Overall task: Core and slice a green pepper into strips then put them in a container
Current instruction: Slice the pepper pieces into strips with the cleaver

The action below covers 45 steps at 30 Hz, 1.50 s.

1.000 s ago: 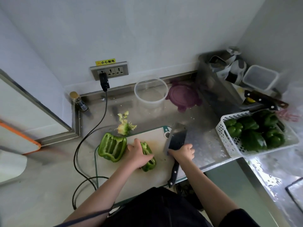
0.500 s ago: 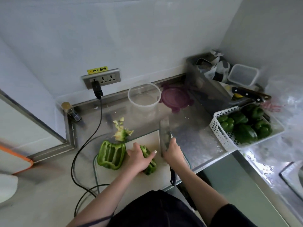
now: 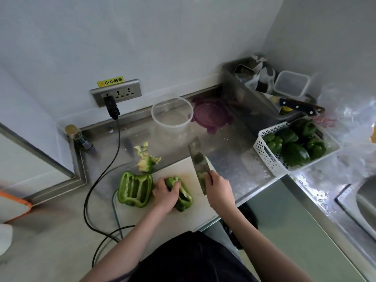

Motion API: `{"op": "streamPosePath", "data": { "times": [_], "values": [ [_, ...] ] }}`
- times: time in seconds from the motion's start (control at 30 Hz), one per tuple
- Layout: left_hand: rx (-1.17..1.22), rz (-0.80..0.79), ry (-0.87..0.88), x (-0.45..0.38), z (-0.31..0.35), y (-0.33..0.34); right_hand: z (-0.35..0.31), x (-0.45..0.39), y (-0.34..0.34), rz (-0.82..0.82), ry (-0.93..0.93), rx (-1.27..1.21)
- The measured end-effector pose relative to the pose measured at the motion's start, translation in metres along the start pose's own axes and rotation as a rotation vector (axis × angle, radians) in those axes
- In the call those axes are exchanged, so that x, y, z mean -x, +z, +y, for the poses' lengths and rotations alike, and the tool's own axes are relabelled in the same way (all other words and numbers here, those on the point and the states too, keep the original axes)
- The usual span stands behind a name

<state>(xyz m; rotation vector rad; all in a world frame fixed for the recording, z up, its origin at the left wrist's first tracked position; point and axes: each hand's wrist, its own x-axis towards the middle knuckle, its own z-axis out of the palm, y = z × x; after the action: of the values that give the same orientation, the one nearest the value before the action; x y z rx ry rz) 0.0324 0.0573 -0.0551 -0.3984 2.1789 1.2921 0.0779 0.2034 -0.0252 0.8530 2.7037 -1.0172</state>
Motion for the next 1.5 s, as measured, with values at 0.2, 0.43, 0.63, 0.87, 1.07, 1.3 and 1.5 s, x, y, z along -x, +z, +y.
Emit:
{"op": "streamPosePath", "data": {
  "times": [0.2, 0.43, 0.63, 0.87, 1.07, 1.3, 1.5],
  "values": [
    [-0.026, -0.025, -0.009, -0.001, -0.002, -0.001, 0.001, 0.017, 0.013, -0.099, -0.070, 0.087],
    [0.006, -0.014, -0.049, -0.004, -0.002, 0.001, 0.006, 0.025, 0.028, -0.155, -0.077, 0.141],
    [-0.031, -0.008, -0.017, -0.001, 0.002, 0.003, 0.004, 0.028, 0.034, -0.142, -0.116, 0.212],
    [-0.073, 0.019, 0.004, -0.003, 0.004, 0.006, 0.003, 0.026, 0.034, -0.194, -0.130, 0.236],
    [-0.155, 0.049, 0.010, -0.005, 0.000, 0.008, -0.001, 0.020, 0.043, -0.212, -0.070, 0.212],
    [-0.200, 0.061, 0.013, -0.004, -0.001, 0.010, -0.005, 0.018, 0.044, -0.225, -0.061, 0.237],
    [-0.149, 0.083, -0.025, 0.000, 0.002, 0.011, -0.005, 0.022, 0.041, -0.203, -0.100, 0.290]
  ]
}}
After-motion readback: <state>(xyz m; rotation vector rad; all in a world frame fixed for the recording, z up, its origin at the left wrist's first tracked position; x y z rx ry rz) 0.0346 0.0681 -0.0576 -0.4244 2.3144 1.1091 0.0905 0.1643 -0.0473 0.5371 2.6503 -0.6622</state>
